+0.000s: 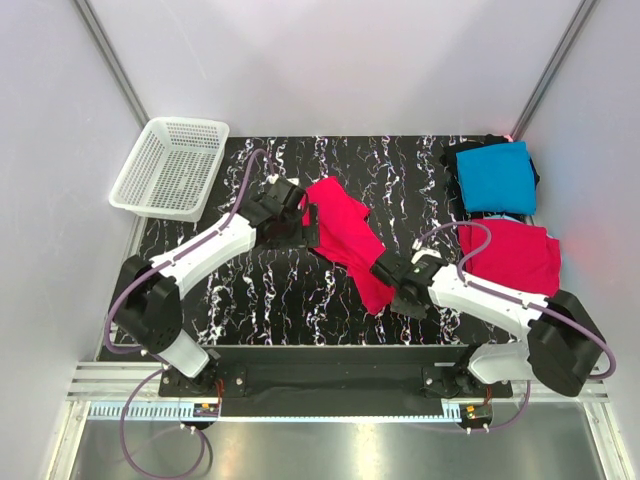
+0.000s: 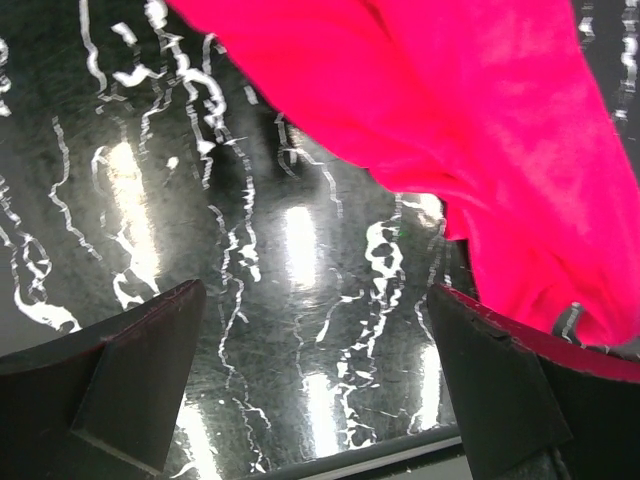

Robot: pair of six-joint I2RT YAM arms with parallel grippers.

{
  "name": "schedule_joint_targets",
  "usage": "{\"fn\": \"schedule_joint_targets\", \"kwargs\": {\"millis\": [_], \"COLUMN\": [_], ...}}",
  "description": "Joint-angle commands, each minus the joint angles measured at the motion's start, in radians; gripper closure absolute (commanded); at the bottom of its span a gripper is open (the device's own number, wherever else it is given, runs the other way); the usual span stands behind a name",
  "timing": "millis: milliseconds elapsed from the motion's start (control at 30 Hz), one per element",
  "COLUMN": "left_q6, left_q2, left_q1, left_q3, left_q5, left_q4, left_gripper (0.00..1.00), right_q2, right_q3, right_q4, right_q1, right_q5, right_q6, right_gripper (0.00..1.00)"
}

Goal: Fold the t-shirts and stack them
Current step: Flatten the tshirt out

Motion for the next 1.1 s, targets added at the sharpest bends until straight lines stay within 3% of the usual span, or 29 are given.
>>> {"fn": "schedule_joint_targets", "kwargs": {"millis": [0,133,367,467,767,933,1033,1067], "left_q6": [-0.014,-0.017,-0.003,0.003,0.008,0.008,0.011,0.012], "left_q2": [-0.019,-0.012,-0.016,-0.033,-0.041,-0.036,-0.038,-0.038], "left_q1": [-0.005,-0.016,-0.021,-0.019,-0.021,-0.021,-0.021,-0.019], "left_q3": [-0.026,-0.035,-0.035,-0.041,-0.055,-0.052,-0.049,-0.049], "left_q5": [-0.045,-0.047,-0.045,-0.05,-0.05,-0.042,-0.042,-0.041], "left_q4": [0.022,0.033,0.033,0.033,0.034,0.033,0.033,0.033], "left_gripper": [0.01,0.01,0.01,0.01,0.01,0.01,0.01,0.01], "right_q2": [-0.037,-0.027,0.029,0.051,0.043,0.075,0.117,0.143], "right_q3": [-0.019,-0.047,0.016,0.01,-0.086,-0.103,-0.114,-0.116], "right_q4": [-0.067,-0.072,-0.007,0.075,0.309,0.403,0.501,0.517], "right_q1": [0.039,0.058,0.059,0.059,0.056,0.018,-0.029,-0.045], "right_q5": [0.01,0.048,0.237,0.208,0.123,0.119,0.113,0.102], "right_q6": [0.105,0.133,0.062,0.01,-0.099,-0.169,-0.223,-0.249], "right_gripper": [0.65,0.63,0.45,0.4,0.39,0.49,0.64,0.8]}}
